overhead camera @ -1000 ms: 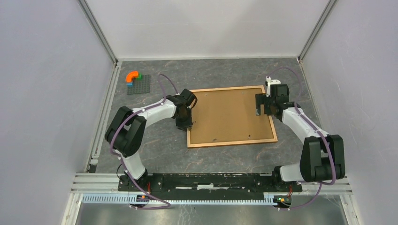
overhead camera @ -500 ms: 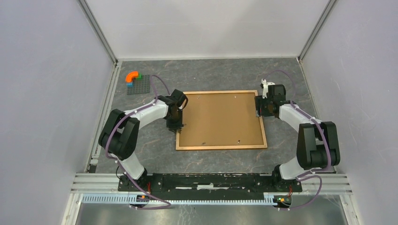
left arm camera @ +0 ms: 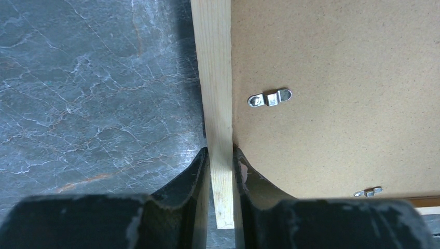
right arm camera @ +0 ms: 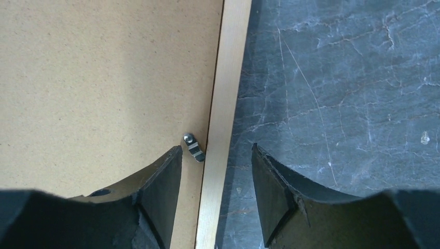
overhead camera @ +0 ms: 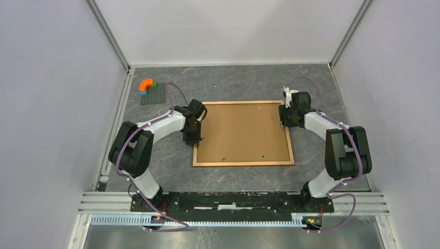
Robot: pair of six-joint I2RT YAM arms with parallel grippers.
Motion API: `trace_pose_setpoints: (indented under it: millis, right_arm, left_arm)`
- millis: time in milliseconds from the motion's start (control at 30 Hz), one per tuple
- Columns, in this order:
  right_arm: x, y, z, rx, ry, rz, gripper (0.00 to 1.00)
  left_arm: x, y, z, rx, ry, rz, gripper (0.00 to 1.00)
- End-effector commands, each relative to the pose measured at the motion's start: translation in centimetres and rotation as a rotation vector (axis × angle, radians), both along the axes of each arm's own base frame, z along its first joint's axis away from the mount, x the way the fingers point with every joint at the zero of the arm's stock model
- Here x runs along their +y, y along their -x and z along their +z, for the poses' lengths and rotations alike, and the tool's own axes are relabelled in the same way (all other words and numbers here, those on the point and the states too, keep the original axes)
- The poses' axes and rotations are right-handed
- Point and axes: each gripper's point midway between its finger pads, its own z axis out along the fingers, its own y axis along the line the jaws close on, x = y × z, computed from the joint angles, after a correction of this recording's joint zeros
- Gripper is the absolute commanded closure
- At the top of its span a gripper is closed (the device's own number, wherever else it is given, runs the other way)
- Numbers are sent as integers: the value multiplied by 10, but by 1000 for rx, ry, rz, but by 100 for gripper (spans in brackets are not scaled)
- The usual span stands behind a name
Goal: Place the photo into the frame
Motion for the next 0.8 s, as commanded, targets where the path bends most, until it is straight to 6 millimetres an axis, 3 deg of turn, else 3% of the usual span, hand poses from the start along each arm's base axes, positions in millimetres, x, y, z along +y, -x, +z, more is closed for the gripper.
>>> trace_pose_setpoints:
  millis: [0, 500, 767]
  right_arm:
    - [-1, -20, 11, -52, 32, -7, 44]
    - [-11, -10, -2, 2, 116, 4, 59]
    - [2, -13, 0, -20, 61, 19, 64]
  left_arm:
    - [41, 23, -11, 75, -170, -58, 96]
    - [40, 22, -11, 74, -163, -54, 98]
    - [36, 17, -9, 67, -146, -46, 98]
